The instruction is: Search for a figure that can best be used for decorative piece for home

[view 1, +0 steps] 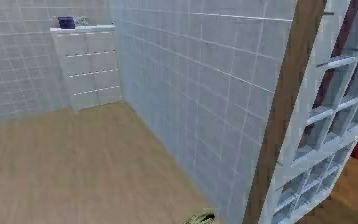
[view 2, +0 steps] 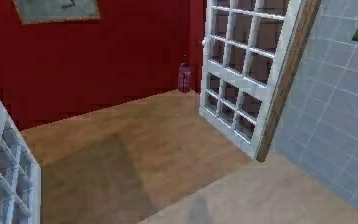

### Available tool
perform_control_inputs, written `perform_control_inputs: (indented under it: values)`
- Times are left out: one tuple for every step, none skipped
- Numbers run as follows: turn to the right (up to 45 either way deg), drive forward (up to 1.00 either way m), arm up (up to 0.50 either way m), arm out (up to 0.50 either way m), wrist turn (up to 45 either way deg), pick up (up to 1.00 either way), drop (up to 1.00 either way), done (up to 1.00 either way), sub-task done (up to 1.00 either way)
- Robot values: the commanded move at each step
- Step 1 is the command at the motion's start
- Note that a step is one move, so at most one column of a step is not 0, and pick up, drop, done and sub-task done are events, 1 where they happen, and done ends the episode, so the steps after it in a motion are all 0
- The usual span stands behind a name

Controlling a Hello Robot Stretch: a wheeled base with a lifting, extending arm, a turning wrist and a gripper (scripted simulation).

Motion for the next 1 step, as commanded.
perform_control_inputs:
  values:
    - [-45.0, 0.0, 0.0, 0.0, 0.0, 0.0, 0.0, 0.0, 0.0]
